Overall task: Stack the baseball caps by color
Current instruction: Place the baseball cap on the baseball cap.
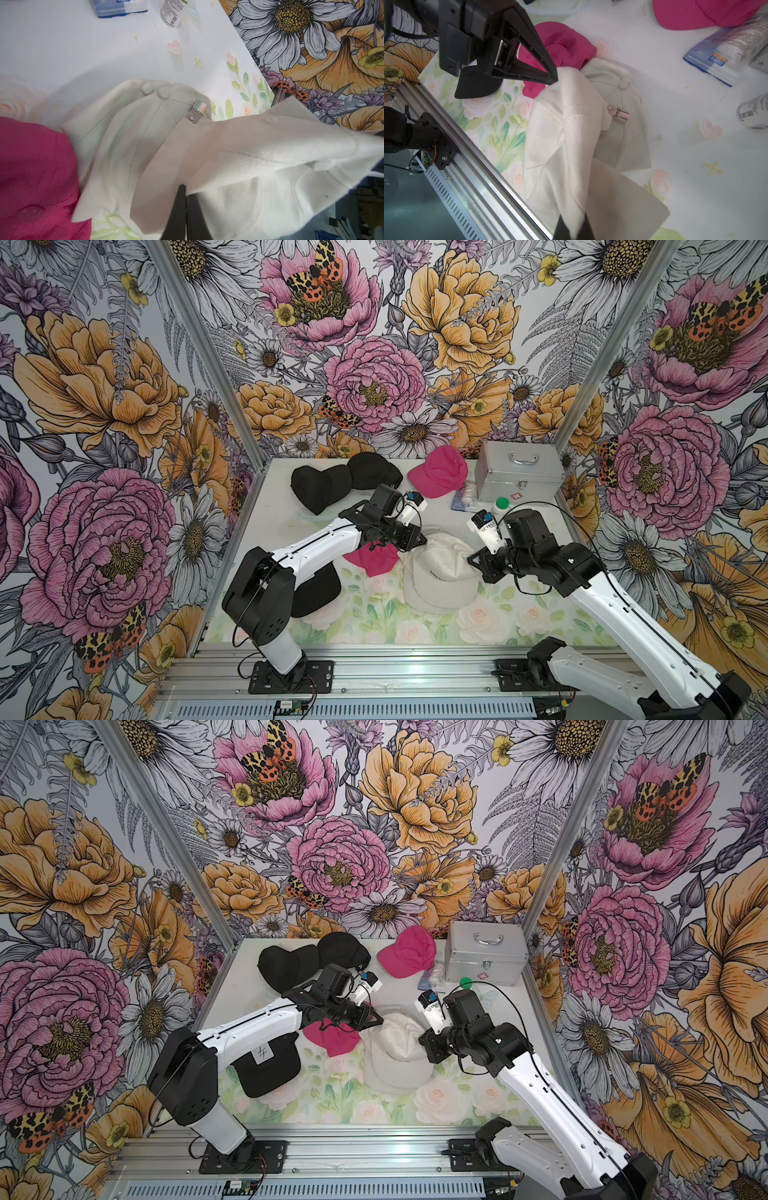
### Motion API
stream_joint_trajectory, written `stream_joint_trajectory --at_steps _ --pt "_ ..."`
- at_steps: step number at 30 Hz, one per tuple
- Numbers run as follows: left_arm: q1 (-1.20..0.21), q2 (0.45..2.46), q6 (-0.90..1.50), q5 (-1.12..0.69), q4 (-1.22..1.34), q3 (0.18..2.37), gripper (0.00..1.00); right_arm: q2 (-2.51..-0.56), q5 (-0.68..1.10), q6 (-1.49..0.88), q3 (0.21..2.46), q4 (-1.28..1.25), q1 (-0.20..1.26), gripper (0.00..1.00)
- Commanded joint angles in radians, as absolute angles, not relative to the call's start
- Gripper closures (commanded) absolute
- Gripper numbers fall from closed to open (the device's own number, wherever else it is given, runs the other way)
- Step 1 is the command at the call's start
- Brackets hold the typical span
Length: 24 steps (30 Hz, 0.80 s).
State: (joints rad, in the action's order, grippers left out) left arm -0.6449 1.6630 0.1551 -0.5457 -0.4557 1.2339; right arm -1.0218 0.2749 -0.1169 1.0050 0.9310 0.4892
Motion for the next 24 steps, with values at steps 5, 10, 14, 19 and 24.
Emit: stream_joint_trajectory --at_steps 5,10,14,19,24 --pt "-0.609 1.654 0.174 -0.525 -0.465 1.236 1.00 -1.155 0.214 -0.164 1.009 0.901 0.488 1.00" --pt "-0.618 1.674 0.177 -0.594 -0.467 1.209 1.00 -1.157 0.192 -0.193 1.009 0.900 0.485 1.00" --pt "-0.631 1.739 0.180 -0.552 -0.466 1.208 1.00 -1.198 0.163 -0.207 1.015 0.900 0.482 0.99" --pt "-0.623 1.807 0.160 -0.500 -0.466 1.271 1.00 -1.288 0.065 -0.206 1.040 0.865 0.473 0.94" --pt "-0.613 1.878 0.158 -0.455 -0.466 1.309 1.00 -1.399 0.046 -0.201 1.089 0.793 0.469 0.89"
